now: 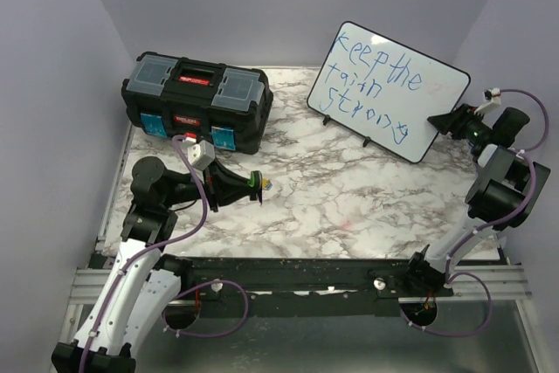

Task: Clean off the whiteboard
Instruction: Pick up the whiteboard from the whiteboard stand.

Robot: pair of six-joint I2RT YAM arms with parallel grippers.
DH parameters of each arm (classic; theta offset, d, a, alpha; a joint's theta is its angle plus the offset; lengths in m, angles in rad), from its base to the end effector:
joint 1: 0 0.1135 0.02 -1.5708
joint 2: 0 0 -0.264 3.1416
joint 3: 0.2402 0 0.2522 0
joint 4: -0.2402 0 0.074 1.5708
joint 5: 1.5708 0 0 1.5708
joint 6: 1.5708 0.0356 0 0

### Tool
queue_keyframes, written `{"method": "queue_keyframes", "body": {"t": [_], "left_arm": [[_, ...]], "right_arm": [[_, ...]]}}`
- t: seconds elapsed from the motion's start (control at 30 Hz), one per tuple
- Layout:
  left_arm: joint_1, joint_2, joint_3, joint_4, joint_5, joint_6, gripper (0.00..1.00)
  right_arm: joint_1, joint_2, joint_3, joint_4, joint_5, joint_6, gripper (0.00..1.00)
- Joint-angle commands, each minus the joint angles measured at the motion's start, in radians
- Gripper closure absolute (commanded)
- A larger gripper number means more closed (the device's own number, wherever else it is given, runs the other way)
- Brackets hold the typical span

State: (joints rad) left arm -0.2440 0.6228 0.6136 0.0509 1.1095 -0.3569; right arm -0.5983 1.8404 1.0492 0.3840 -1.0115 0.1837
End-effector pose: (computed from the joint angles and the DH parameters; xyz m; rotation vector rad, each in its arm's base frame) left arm 0.1290 -0.0650 0.3290 0.8457 1.4868 -1.2937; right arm 0.3397 -0.1950 0.1991 0.0766 1.8367 0.7022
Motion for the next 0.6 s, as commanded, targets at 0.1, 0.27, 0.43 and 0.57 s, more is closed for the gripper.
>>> {"method": "queue_keyframes", "body": {"t": [0.1,0.27,0.43,0.57], "left_arm": [[0.0,0.005,0.03,-0.012,-0.02,0.026,1.0],[0.0,0.005,0.028,-0.01,-0.018,0.026,1.0],[0.0,0.006,0.027,-0.012,-0.019,0.027,1.0],[0.0,0.005,0.027,-0.014,-0.02,0.032,1.0]], "right_arm": [[0.009,0.075,0.045,0.118,-0.108,0.089,0.46],[0.018,0.1,0.058,0.161,-0.143,0.129,0.53],[0.031,0.116,0.069,0.189,-0.172,0.154,0.64],[0.031,0.123,0.072,0.24,-0.203,0.202,0.83]]}}
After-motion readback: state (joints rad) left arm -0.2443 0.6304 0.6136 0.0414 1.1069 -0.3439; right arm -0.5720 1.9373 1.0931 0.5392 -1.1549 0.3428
